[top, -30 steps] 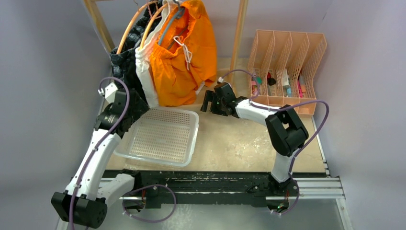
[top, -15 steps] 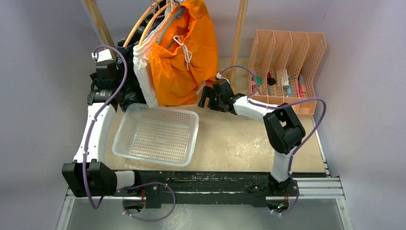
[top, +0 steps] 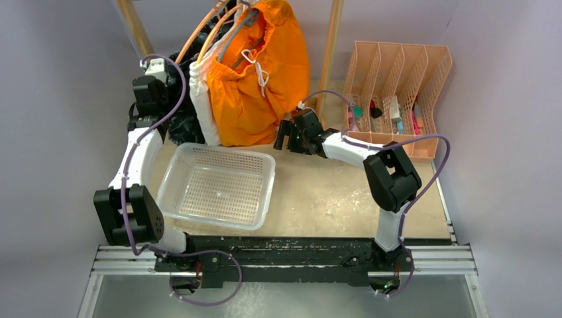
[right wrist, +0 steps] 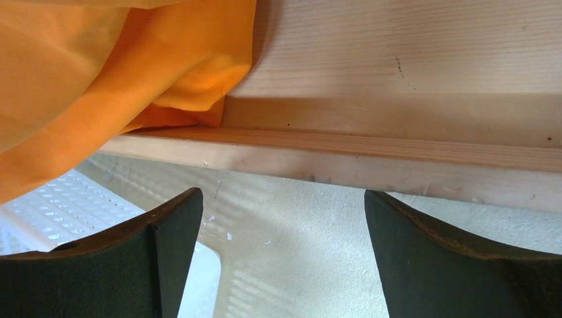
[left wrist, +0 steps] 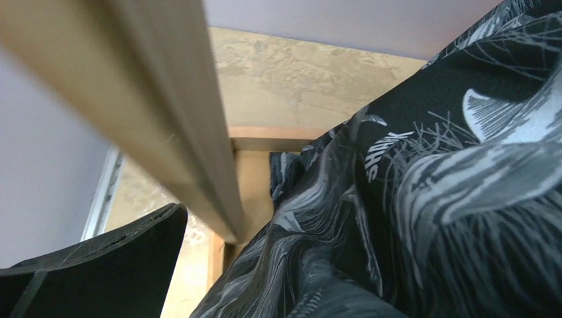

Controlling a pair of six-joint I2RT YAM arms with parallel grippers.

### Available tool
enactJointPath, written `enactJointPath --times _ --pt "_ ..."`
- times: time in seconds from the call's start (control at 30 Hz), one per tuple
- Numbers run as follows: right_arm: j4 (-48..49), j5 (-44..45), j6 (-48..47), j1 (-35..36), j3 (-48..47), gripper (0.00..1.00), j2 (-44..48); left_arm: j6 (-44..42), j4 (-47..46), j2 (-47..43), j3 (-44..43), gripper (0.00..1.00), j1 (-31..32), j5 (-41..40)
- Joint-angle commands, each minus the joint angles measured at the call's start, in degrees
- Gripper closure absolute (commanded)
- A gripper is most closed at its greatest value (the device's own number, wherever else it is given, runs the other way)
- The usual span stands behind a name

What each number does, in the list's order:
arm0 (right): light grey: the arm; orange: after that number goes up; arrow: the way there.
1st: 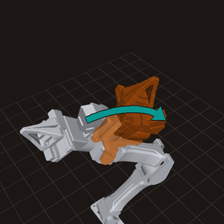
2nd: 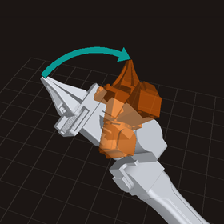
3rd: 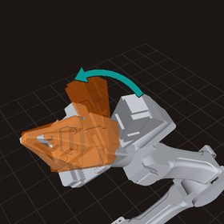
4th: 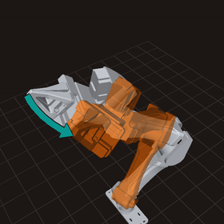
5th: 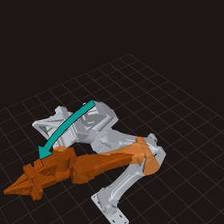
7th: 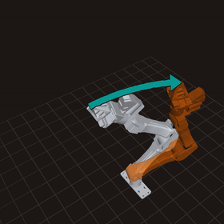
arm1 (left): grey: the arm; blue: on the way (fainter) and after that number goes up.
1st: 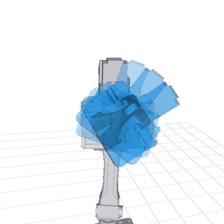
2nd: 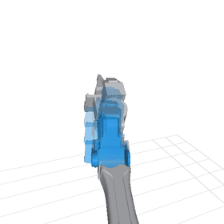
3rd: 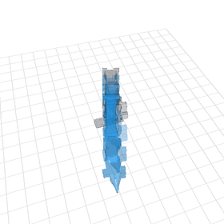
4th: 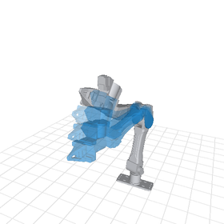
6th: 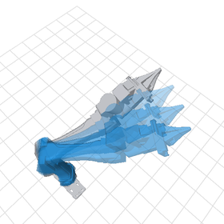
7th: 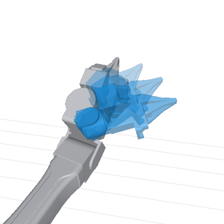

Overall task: Remove the shorts from the hanger
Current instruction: Move the clothes rod to the center of the board, then move the basket to the corner of the board.

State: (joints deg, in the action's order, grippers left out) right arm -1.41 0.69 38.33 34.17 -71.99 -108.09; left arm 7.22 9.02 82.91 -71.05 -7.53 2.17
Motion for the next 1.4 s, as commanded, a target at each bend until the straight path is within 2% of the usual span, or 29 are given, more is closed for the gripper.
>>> enactJointPath --times 0.0,0.3,0.53,0.7,0.83,0.97,1.07,1.2,1.37 --pt "-1.2 1.3 -1.7 0.1 -3.2 0.07 -1.2 -2.1 -8.0 4.1 -5.3 0.0 -0.8 8.5" --pt "-1.0 3.5 -1.1 -0.7 -5.1 0.07 -3.5 -2.8 -7.4 12.3 -13.5 0.0 -2.1 16.9" --pt "-1.0 5.9 -1.8 -3.2 -7.6 0.07 -5.1 3.0 -9.0 17.9 -18.2 0.0 -2.1 27.3" --pt "-2.4 5.7 -2.3 -6.5 -9.0 0.07 -5.9 3.5 -7.8 16.3 -15.2 0.01 -2.0 29.1" --pt "-0.8 6.4 -5.0 -6.7 -6.7 0.07 -2.4 2.4 -6.6 11.4 -9.3 0.01 -2.0 26.3" --pt "-0.2 4.4 -6.6 -6.7 -3.1 0.07 3.0 2.5 -2.9 5.3 -5.6 0.0 -2.1 18.7" --pt "0.0 -2.2 -8.8 -6.5 -0.3 0.07 7.7 2.6 0.8 1.2 -4.2 0.0 -2.1 11.8" --pt "0.0 -8.2 -7.1 -5.5 6.0 0.07 14.0 3.8 4.8 -4.5 -2.8 0.0 -2.1 2.7" --pt "7.9 -23.9 -2.1 -3.3 18.2 0.07 22.8 6.3 14.2 -10.2 -0.3 0.0 -2.1 -6.4"
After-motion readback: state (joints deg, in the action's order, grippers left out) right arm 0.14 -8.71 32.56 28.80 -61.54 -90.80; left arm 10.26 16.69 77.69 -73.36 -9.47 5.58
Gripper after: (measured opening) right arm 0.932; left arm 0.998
